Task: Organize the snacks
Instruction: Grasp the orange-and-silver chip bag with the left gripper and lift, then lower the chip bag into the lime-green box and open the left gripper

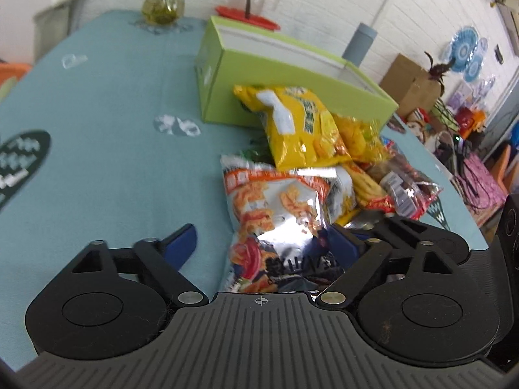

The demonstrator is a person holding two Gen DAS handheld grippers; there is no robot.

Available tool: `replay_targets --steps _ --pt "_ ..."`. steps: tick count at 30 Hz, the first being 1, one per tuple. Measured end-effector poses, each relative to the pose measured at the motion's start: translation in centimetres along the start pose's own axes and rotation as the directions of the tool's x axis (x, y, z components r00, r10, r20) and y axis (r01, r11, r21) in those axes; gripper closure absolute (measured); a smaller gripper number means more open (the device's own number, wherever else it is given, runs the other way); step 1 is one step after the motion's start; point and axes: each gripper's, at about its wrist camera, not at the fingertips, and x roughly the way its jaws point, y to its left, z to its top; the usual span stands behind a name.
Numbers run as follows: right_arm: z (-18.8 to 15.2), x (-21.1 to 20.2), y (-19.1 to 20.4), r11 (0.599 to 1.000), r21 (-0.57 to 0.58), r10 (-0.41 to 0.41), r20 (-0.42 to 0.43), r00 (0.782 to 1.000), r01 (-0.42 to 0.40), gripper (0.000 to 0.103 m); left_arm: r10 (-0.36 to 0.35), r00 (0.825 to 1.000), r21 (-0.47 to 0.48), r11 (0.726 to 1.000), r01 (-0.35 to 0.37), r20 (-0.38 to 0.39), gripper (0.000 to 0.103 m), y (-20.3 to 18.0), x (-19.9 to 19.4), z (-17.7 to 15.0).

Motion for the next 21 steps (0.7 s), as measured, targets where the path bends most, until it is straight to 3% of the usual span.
replay_targets --steps 2,3,6,9,14,18,21 --pt "0.0 -0.2 0.1 1.0 0.0 -0.004 0.002 1.0 0.004 0.036 -0.079 0.997 -0.035 0.996 0.079 -0.006 0.06 0.5 -0.1 -0.3" --pt "-0.1 -0.5 0.3 1.0 -0.005 -0.003 0.004 1.0 0.003 0.039 -0.082 0.997 -0.041 0.996 0.081 -0.004 0.062 0.6 -0.4 -0.4" --pt "0.3 -2.0 0.8 0.999 -0.003 0.055 0.023 0.998 -0.054 0.041 -0.09 0.996 -0.054 0.994 0.091 0.017 0.063 0.7 -2.8 -0.6" --pt "2.0 -3.0 1.4 0.996 -0.05 0.076 0.081 0.994 -0.072 0.04 -0.073 0.995 -0.035 0.997 0.075 0.071 0.063 0.0 -5.2 1.2" --pt "7.9 -1.9 -1.6 0.994 -0.091 0.077 0.175 0.981 -0.062 0.04 -0.012 0.987 0.042 0.999 0.006 0.159 0.062 -1.6 -5.2 8.3" --pt "13.1 1.1 -6.6 0.997 -0.064 0.042 0.179 0.983 -0.031 0.04 0.02 0.985 0.084 0.996 -0.034 0.169 0.062 -2.3 -1.2 15.1" --pt "15.5 3.9 -10.5 1.0 -0.028 0.015 0.138 0.99 -0.011 0.04 0.036 0.99 0.089 0.995 -0.048 0.136 0.061 -2.1 3.1 18.9"
